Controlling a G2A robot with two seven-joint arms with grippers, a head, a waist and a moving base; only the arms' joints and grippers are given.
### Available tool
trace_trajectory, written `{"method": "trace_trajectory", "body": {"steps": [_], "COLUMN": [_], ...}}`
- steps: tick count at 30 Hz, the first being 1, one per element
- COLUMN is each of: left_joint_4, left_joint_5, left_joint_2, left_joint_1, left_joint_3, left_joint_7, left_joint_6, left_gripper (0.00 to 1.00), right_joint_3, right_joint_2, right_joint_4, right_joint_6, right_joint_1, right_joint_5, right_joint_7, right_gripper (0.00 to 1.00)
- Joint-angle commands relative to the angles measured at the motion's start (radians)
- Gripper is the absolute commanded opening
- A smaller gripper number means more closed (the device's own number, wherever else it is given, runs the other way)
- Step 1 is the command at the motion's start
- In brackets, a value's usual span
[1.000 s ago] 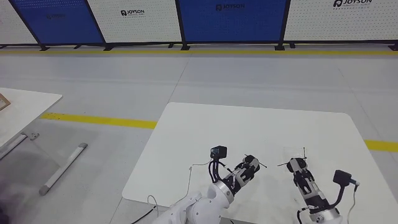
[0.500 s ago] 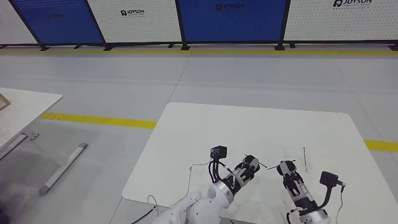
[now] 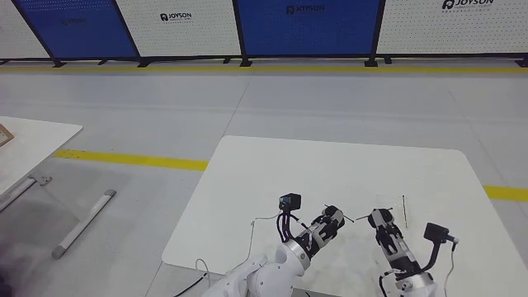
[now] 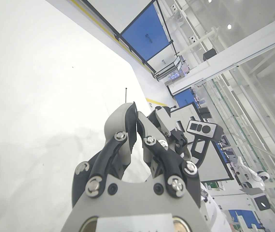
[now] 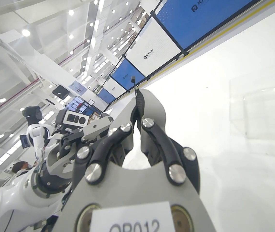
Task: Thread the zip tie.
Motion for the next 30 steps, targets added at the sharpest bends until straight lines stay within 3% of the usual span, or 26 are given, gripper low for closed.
{"method": "trace_trajectory", "body": {"steps": [1, 22, 30], "left_joint_4": [0.0, 0.0, 0.0], "left_joint_5": [0.0, 0.0, 0.0], "left_joint_2": [0.0, 0.0, 0.0], "left_joint_1": [0.0, 0.0, 0.0], "left_joint_3": [0.0, 0.0, 0.0], "left_joint_7": [0.0, 0.0, 0.0], "left_joint_6": [0.0, 0.0, 0.0], "left_gripper": [0.0, 0.0, 0.0], "right_joint_3": [-0.003, 0.009, 0.022], "right_joint_2": [-0.002, -0.013, -0.016], "right_joint_4": [0.001, -0.005, -0.012], "right_joint_6": [0.006, 0.005, -0.019], "right_joint_1": [0.003, -0.007, -0.02], "right_joint_5": [-0.003, -0.011, -0.003], "right_joint_7": [0.004, 0.015, 0.035], "right_gripper": [0.0, 0.0, 0.0]}}
